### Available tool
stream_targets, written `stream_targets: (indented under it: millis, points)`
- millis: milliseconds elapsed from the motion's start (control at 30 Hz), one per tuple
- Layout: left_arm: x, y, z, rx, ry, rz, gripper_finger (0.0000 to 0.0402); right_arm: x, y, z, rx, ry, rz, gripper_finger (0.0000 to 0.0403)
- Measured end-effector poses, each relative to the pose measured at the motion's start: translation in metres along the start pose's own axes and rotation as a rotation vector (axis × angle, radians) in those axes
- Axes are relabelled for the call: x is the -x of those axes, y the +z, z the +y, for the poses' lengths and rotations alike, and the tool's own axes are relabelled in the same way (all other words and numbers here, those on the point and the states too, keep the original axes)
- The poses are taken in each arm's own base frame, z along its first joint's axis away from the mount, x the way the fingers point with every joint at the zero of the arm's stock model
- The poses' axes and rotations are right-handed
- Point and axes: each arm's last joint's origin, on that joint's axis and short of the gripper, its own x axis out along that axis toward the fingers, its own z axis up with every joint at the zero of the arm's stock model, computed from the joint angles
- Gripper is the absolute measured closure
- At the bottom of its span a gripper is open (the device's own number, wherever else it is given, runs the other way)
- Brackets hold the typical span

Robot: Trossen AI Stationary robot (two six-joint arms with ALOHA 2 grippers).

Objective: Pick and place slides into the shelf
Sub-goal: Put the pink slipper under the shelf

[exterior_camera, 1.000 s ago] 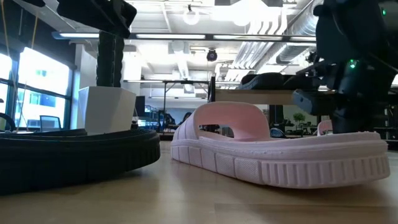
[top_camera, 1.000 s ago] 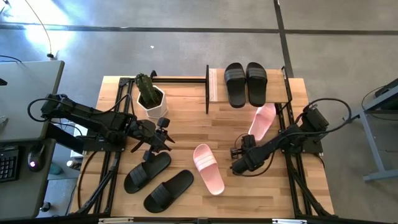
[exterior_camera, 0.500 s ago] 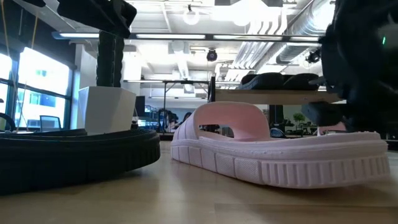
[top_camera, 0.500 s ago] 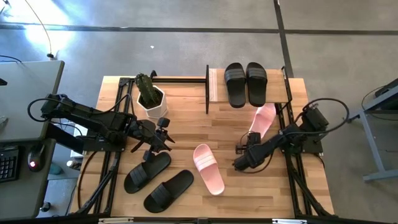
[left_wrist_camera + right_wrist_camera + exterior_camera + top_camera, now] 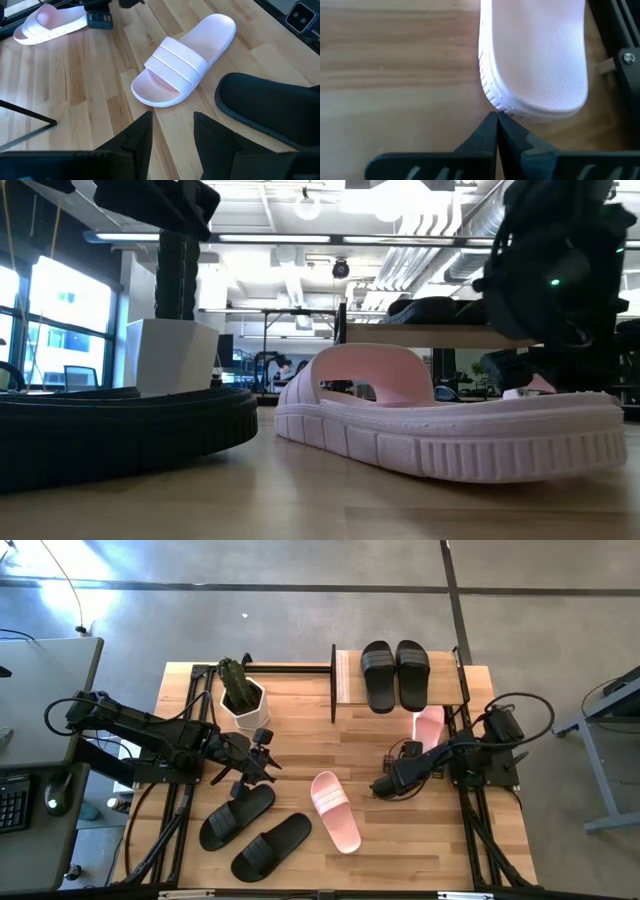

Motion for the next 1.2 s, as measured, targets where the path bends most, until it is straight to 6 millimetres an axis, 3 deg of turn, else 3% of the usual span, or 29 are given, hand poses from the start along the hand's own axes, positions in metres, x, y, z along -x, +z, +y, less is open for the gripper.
stream_targets:
  millis: [300,1200]
  points:
    - [0.0,0.0,0.0,-0.017,0.0,0.001,0.0273,-0.022,0.011,-0.001,-0.053,-0.04,0.01,0.0403]
    - [0.0,0.0,0.0,-0.005,-0.001,0.002,0.0273,-0.053,0.046,-0.004,-0.154,-0.169,-0.058,0.0403]
